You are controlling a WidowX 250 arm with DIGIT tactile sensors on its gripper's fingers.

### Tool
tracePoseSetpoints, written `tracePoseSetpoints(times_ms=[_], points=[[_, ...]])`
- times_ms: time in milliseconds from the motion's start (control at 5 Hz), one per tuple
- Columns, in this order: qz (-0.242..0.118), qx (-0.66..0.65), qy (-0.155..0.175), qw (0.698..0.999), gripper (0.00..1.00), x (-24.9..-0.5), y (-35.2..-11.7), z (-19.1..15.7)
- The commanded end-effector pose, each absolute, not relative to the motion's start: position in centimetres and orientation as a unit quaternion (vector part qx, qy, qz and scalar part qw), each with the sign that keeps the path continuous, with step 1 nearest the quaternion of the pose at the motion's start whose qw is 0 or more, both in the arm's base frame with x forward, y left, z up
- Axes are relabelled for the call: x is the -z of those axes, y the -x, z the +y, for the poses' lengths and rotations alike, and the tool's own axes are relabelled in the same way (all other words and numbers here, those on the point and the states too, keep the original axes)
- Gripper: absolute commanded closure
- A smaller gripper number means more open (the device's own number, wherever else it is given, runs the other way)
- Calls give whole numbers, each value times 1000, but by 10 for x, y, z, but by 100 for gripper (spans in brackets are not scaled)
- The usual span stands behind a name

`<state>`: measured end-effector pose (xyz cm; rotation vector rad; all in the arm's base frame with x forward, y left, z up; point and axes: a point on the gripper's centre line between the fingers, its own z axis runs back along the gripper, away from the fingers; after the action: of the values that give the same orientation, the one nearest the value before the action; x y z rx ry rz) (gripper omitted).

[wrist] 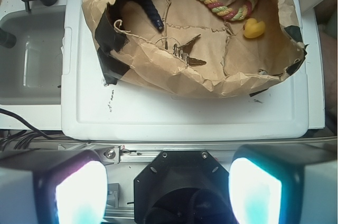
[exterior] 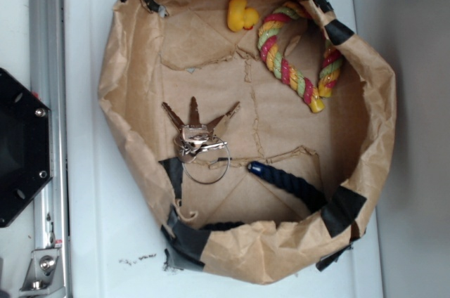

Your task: Grab the silver keys.

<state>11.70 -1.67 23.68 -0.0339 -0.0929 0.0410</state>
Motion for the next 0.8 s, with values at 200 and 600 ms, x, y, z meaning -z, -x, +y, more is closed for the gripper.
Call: tracePoseSetpoints(times_ms=[200, 600], points=[[-58, -5, 41, 997, 0, -233, -167, -8], [-89, 54, 6, 995, 0, -205, -205, 13]])
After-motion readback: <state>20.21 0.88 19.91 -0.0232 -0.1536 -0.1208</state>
